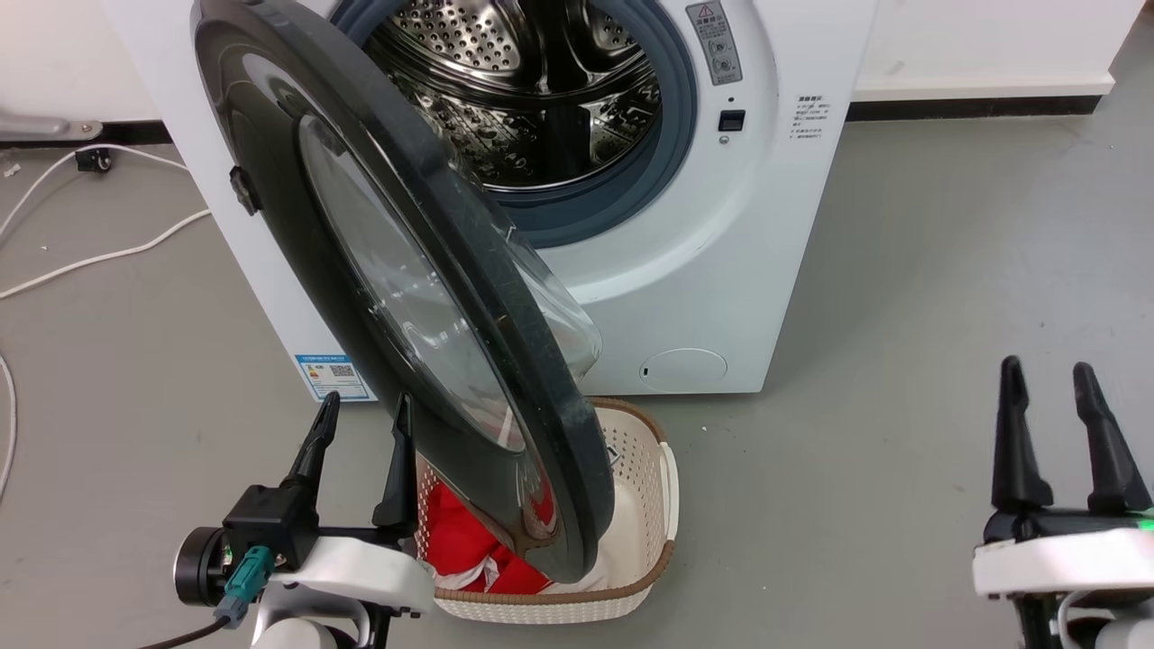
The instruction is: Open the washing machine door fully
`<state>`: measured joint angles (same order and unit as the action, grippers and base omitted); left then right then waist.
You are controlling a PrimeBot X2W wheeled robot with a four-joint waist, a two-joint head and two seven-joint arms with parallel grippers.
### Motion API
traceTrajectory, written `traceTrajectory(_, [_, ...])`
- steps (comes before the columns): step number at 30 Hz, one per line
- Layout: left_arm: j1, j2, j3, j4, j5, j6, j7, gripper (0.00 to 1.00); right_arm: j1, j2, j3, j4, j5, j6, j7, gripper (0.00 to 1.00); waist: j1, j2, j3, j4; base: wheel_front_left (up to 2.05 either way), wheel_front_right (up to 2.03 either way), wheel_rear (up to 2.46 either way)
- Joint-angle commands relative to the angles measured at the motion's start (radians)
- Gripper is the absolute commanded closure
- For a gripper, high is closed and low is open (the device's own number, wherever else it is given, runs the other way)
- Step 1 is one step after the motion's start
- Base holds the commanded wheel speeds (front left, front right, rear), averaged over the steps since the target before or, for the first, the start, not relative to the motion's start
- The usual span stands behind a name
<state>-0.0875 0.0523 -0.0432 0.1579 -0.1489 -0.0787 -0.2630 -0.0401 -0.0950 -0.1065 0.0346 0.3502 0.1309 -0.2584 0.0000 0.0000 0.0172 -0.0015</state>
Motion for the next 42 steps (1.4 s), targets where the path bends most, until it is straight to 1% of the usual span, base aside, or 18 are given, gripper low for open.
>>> traceTrajectory(1, [0.009,0.003,0.004,-0.001,0.005,-0.002,-0.002,0.00,0.036,0.017,0.003,-0.038,-0.066,0.000,0.017,0.00,0.0000,0.0000,-0.002,-0.001,0.00,0.00,0.00])
traceTrajectory(3, [0.012,0.004,0.008,0.000,0.006,0.000,-0.002,0.00,0.069,0.028,0.016,-0.086,-0.150,0.000,0.041,0.00,0.0000,0.0000,-0.004,-0.002,0.00,0.00,0.00])
traceTrajectory(5, [0.018,0.005,0.009,0.001,0.010,0.002,-0.002,0.00,0.101,0.035,0.033,-0.128,-0.207,0.000,0.061,0.00,0.0000,0.0000,-0.007,-0.003,0.00,0.00,0.00])
traceTrajectory(8, [0.022,0.008,0.012,0.003,0.013,0.002,-0.002,0.00,0.143,0.043,0.057,-0.158,-0.245,0.000,0.092,0.00,0.0000,0.0000,-0.012,-0.006,0.00,0.00,0.00])
traceTrajectory(11, [0.024,0.009,0.013,0.004,0.015,0.001,-0.002,0.00,0.170,0.046,0.067,-0.161,-0.251,0.000,0.109,0.00,0.0000,0.0000,-0.016,-0.008,0.00,0.00,0.00])
traceTrajectory(15, [0.026,0.011,0.011,0.004,0.018,-0.002,-0.002,0.00,0.181,0.047,0.061,-0.151,-0.224,0.000,0.112,0.00,0.0000,0.0000,-0.016,-0.009,0.00,0.00,0.00])
traceTrajectory(35, [0.007,0.012,0.007,0.018,0.022,-0.003,-0.002,0.00,0.155,0.047,0.062,-0.139,-0.231,0.000,0.119,0.00,0.0000,0.0000,-0.004,-0.006,0.00,0.00,0.00])
traceTrajectory(36, [0.007,0.013,0.007,0.018,0.021,-0.003,-0.002,0.21,0.155,0.047,0.061,-0.139,-0.230,0.000,0.120,0.00,0.0000,0.0000,-0.003,-0.006,0.00,0.00,0.00])
traceTrajectory(37, [0.006,0.013,0.006,0.018,0.020,-0.004,-0.002,0.62,0.155,0.047,0.061,-0.140,-0.232,0.000,0.118,0.00,0.0000,0.0000,-0.002,-0.006,0.00,0.00,0.00])
traceTrajectory(38, [0.004,0.013,0.006,0.018,0.019,-0.005,-0.002,1.00,0.154,0.047,0.061,-0.139,-0.232,0.000,0.118,0.00,0.0000,0.0000,-0.002,-0.006,0.00,0.00,0.00])
traceTrajectory(42, [0.002,0.013,0.006,0.010,0.013,-0.008,-0.002,1.00,0.152,0.047,0.061,-0.138,-0.236,0.000,0.120,0.00,0.0000,0.0000,0.001,-0.007,0.00,0.00,0.00])
